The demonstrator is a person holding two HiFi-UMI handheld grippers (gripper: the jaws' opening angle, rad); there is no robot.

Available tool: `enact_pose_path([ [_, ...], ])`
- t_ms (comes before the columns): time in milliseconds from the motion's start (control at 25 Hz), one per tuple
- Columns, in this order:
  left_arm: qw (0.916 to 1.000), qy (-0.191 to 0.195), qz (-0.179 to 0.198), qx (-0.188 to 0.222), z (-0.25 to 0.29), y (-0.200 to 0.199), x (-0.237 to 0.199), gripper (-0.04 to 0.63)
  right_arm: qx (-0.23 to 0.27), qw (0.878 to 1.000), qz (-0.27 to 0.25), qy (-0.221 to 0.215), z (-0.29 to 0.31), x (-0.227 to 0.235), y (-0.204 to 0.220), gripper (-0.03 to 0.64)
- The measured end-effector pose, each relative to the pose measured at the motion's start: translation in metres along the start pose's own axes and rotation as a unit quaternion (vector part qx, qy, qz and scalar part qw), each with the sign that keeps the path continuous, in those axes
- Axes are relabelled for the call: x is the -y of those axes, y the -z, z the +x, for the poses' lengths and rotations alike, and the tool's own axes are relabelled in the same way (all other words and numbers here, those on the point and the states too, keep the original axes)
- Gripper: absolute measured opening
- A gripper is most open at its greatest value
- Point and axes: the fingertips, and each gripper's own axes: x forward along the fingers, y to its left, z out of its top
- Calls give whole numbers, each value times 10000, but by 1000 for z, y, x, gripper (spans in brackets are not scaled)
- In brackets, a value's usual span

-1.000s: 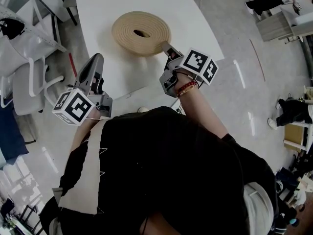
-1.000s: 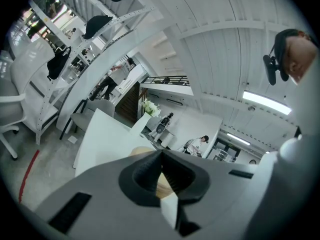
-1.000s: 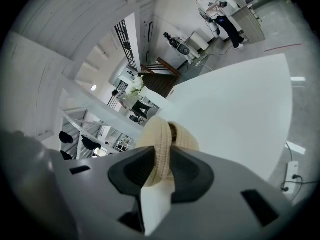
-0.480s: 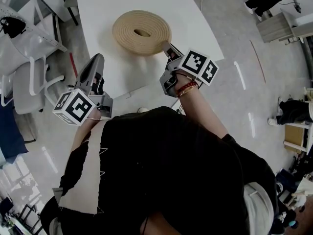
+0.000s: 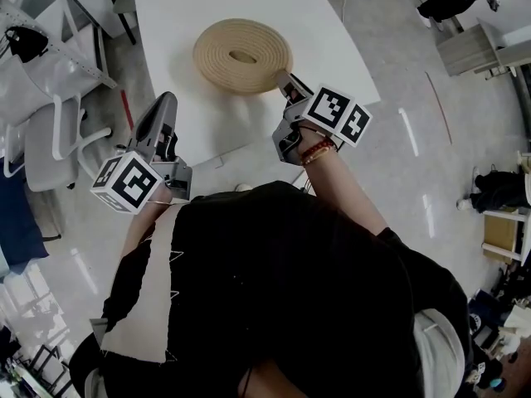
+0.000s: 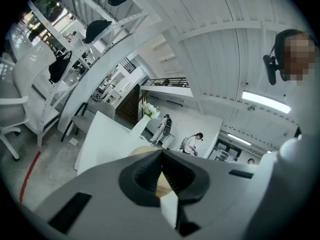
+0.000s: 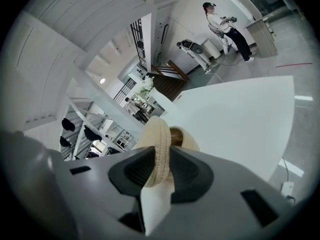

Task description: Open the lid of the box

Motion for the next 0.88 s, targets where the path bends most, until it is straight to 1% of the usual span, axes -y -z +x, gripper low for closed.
enact_pose_path([
  [520,10000,12,9,-9,-5,1,5,11,86,9998,-188,-65,-8,-7,-2,94],
  [880,9999,101,26,-33,-10,5,13,11,92,9995,-289,-78,-17,-9,2,92],
])
